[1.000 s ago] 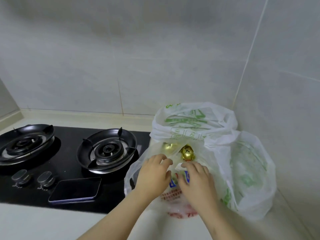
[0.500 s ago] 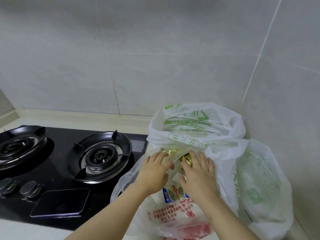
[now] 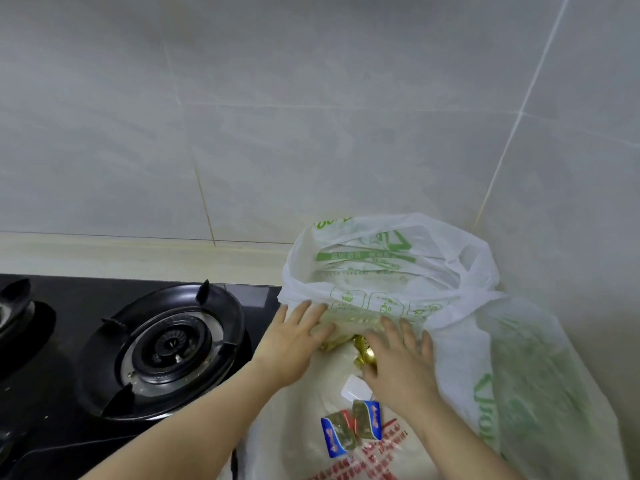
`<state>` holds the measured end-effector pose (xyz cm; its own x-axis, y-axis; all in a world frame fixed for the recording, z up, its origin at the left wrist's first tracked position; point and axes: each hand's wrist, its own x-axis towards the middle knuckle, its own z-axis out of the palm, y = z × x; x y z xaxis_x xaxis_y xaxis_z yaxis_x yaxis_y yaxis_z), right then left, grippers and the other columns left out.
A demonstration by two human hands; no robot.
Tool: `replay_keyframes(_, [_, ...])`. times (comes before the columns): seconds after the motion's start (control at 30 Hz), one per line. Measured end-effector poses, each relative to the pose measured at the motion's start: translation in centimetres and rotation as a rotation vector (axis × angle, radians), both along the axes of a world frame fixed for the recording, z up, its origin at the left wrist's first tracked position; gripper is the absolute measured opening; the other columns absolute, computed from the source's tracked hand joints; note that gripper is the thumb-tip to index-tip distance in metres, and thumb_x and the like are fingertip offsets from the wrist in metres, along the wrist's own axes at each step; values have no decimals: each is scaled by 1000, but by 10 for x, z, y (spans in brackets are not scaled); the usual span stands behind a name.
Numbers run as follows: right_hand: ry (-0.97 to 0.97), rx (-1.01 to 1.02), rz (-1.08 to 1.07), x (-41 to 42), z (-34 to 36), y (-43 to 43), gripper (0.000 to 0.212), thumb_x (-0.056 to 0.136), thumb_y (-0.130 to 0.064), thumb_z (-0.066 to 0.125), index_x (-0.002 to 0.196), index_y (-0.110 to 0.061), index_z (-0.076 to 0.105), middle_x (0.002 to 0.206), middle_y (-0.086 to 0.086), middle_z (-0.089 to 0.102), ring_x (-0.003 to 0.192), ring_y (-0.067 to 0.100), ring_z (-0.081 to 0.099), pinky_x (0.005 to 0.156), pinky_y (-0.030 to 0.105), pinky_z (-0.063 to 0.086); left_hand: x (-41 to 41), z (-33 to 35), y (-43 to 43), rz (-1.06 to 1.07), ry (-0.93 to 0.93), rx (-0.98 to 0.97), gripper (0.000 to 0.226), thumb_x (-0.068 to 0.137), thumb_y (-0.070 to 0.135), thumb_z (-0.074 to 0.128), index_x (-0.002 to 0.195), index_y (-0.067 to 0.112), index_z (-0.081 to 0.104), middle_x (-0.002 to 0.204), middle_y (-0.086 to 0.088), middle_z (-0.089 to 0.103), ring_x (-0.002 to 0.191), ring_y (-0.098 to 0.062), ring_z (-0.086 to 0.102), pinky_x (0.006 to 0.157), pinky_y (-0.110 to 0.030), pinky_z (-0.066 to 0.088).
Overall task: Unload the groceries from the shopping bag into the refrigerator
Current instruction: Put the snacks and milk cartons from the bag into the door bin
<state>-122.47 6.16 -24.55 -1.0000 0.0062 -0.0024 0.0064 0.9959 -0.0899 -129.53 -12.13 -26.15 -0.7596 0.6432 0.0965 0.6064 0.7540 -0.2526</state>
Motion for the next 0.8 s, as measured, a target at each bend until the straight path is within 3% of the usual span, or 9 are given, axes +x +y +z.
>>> replay_keyframes(0.17, [-68,40,-63,-16,-5,0,61,95,-45,35,149,-28,11,159,1,-5,146,23,-7,113,54,1,-21,5,14,163,22,51,68,80,11,54,140,19,23,140,-7,35,118,-28,43,90,-37,38])
replay_keyframes(0.27, [-40,51,-104,-24,-8,-1,60,95,-42,35,149,-25,14,159,4,-4,146,21,-4,113,53,6,-27,6,25,195,33,71,65,90,17,44,146,16,12,147,-9,20,126,-28,34,96,-36,33])
replay_keyframes(0.37, [-18,9,-45,-25,-10,-4,55,84,-37,59,135,-26,42,155,9,22,139,27,29,104,57,30,-28,-1,30,110,-4,199,50,90,23,38,139,15,28,148,-12,23,130,-30,34,97,-36,35])
replay_keyframes(0.43, [-6,18,-32,-23,-12,-1,50,56,-37,81,101,-30,62,134,9,53,111,29,61,78,54,51,-28,-7,31,-24,-65,251,38,81,30,39,118,20,44,132,-13,43,108,-30,57,79,-31,49])
replay_keyframes(0.47, [-4,40,-22,-22,-14,0,47,51,-39,83,93,-32,62,131,8,56,106,29,63,73,52,53,-30,-11,29,-77,-95,236,36,75,34,39,108,24,46,124,-11,47,95,-27,63,68,-27,51])
replay_keyframes(0.53, [-32,-17,5,-21,-16,2,40,71,-45,69,106,-34,56,151,6,32,129,31,44,92,55,42,-32,-18,25,-138,-123,240,37,71,38,38,106,28,47,121,-8,47,89,-24,65,61,-25,51])
replay_keyframes(0.63, [-161,-40,17,-23,-26,13,61,87,-54,46,141,-38,24,157,-3,-14,145,23,0,111,52,15,-35,-30,26,-87,-176,190,50,82,32,45,132,25,38,146,-11,24,120,-29,47,86,-33,45])
replay_keyframes(0.7, [-217,-26,5,-24,-23,11,77,83,-57,48,146,-35,10,156,-2,-20,145,23,-5,113,53,13,-33,-30,28,-43,-236,127,62,87,30,49,143,25,23,154,-9,8,132,-28,30,97,-37,36])
replay_keyframes(0.8, [-241,-38,-27,-24,-22,11,89,81,-59,52,149,-30,1,156,-3,-21,145,23,-4,112,53,14,-34,-32,32,-59,-184,213,66,84,26,53,138,27,14,148,-12,24,124,-32,41,88,-38,43])
